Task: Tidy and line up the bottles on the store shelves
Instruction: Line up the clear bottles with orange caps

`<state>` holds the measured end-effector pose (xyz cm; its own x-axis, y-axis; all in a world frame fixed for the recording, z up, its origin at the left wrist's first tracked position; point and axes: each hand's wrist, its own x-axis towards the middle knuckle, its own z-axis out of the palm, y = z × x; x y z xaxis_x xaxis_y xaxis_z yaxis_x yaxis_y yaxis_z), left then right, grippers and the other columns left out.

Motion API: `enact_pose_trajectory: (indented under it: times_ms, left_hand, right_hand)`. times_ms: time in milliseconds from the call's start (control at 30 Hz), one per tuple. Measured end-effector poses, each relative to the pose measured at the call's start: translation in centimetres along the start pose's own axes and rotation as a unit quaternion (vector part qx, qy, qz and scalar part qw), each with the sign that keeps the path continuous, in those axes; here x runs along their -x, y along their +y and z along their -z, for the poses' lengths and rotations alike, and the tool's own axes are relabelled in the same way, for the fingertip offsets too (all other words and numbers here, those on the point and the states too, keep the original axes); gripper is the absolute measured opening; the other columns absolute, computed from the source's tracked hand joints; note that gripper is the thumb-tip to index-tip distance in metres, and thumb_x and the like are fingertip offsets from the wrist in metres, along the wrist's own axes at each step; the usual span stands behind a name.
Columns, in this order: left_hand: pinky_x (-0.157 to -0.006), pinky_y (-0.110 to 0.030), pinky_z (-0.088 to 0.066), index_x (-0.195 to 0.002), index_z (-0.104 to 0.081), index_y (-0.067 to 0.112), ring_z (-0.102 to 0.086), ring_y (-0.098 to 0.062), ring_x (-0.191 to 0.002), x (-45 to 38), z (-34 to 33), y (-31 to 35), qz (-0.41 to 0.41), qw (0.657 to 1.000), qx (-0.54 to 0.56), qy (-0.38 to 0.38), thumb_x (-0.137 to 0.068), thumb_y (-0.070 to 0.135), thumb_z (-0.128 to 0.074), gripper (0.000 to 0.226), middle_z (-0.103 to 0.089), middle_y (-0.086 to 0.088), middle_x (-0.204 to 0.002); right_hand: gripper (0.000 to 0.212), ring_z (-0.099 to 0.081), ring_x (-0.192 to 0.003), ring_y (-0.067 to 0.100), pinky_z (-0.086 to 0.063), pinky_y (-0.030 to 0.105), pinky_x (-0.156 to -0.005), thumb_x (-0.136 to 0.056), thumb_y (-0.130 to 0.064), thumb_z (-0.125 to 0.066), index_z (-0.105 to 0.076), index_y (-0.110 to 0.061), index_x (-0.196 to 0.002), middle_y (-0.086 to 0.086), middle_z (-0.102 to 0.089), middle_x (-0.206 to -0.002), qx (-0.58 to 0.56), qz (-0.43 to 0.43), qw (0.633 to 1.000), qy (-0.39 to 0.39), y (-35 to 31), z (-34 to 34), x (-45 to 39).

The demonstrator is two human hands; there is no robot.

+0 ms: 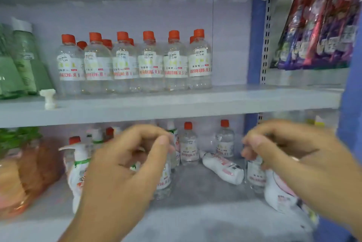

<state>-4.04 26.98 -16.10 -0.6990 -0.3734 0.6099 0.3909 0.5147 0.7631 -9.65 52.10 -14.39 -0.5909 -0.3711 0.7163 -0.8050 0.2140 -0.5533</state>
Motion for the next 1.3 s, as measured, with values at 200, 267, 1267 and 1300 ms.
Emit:
enact_pose_trajectory:
  times_ms: [200,267,1267,1300]
  left_hand:
    - [-0.108,-0.041,-0.043,-0.151,-0.043,0.019,-0.046,-0.032,-0.135,-1.7,-6.9,-8.3,0.042,0.95,-0.306,-0.052,-0.094,0.032,-0.062,0.061,-0.049,-0.009,-0.145]
    - [-0.104,-0.046,-0.047,-0.152,-0.036,0.012,-0.05,-0.038,-0.13,-4.7,-8.0,-9.7,0.117,0.921,-0.368,-0.059,-0.097,0.04,-0.054,0.064,-0.052,-0.019,-0.141]
    - [-0.109,-0.025,-0.041,-0.149,-0.033,0.045,-0.045,0.006,-0.133,5.3,-5.3,-13.8,0.095,0.993,-0.016,-0.061,-0.081,0.044,-0.081,0.083,-0.047,0.024,-0.145]
    - [-0.109,-0.028,-0.044,-0.148,-0.033,0.042,-0.049,0.005,-0.131,5.9,-5.5,-14.1,0.111,0.992,-0.013,-0.057,-0.077,0.039,-0.085,0.088,-0.049,0.021,-0.143]
  right_hand:
    - [0.018,-0.065,-0.096,0.011,-0.047,0.02,-0.079,-0.099,-0.024,-0.057,-0.072,-0.026,-0.108,-0.006,-0.071,-0.11,0.326,-0.163,0.929,-0.067,10.0,-0.6,-3.5]
    - [0.029,-0.059,-0.096,0.024,-0.049,0.028,-0.081,-0.102,-0.031,-0.047,-0.066,-0.017,-0.119,0.006,-0.064,-0.119,0.443,-0.174,0.87,-0.131,11.4,-1.0,-5.8]
    - [0.032,-0.065,-0.079,0.022,-0.057,0.033,-0.071,-0.089,-0.053,-0.06,-0.068,-0.022,-0.089,0.0,-0.068,-0.096,0.483,-0.118,0.781,-0.378,6.7,-6.5,-9.1]
    - [0.032,-0.065,-0.085,0.021,-0.058,0.035,-0.075,-0.086,-0.057,-0.062,-0.066,-0.026,-0.09,-0.006,-0.064,-0.093,0.45,-0.112,0.814,-0.35,6.3,-6.5,-8.3]
